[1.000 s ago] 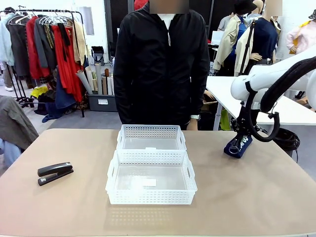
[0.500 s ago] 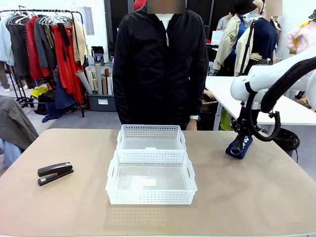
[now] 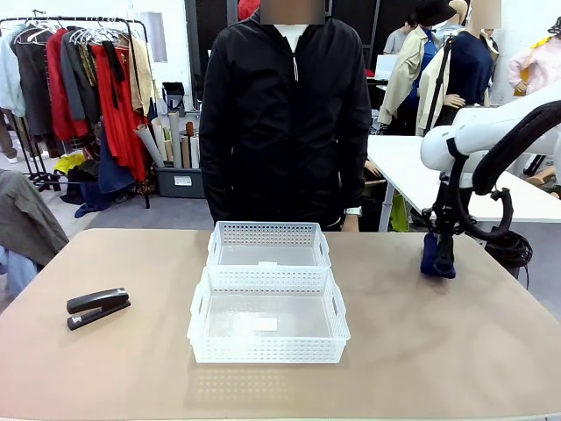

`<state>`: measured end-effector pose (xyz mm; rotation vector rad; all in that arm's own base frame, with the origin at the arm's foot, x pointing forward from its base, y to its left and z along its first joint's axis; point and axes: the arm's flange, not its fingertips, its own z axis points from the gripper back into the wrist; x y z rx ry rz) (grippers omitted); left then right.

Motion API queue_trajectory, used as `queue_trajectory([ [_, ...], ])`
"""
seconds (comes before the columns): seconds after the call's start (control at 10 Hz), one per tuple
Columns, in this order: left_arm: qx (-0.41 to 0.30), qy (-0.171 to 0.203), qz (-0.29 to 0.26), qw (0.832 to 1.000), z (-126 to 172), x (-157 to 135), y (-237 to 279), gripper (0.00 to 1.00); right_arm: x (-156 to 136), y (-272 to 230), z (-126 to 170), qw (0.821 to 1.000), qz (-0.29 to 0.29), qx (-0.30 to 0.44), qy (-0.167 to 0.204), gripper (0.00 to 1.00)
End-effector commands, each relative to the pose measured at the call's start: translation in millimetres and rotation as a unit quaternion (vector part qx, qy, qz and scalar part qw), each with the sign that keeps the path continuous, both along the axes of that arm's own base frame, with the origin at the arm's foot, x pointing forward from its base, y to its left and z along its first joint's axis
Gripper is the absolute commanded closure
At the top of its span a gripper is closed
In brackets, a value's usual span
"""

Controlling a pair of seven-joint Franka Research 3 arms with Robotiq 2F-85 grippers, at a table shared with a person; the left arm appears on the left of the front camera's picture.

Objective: Distribute items into two baskets.
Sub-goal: Pick up the Pencil pouch that the person points to.

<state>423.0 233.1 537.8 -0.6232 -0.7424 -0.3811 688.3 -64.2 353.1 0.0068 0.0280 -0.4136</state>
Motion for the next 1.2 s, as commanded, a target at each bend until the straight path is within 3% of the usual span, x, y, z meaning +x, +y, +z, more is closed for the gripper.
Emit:
queue_trajectory([
  [0.0,0.000,-0.001,0.002,1.000,0.8,0.1,-0.1,0.00,-9.3,-8.3,25.1,0.997,0.067,0.025,0.001,1.00],
  [0.3,0.000,-0.001,0.002,1.000,0.8,0.1,-0.1,0.00,-37.9,-0.3,64.9,0.983,0.183,0.026,-0.012,1.00],
  [0.5,0.000,-0.001,0.002,1.000,0.8,0.1,-0.1,0.00,-53.2,10.3,90.1,0.955,0.295,0.010,0.003,1.00],
  [0.8,0.000,-0.001,0.002,1.000,0.8,0.1,-0.1,0.00,-80.3,19.2,131.1,0.898,0.439,-0.013,-0.024,1.00],
  [0.9,0.000,-0.001,0.002,1.000,0.8,0.1,-0.1,0.00,-85.3,18.4,143.2,0.872,0.489,0.005,-0.013,1.00],
  [1.1,0.000,-0.001,0.002,1.000,0.8,0.1,-0.1,0.00,-93.6,17.7,162.1,0.836,0.546,0.046,-0.014,1.00],
])
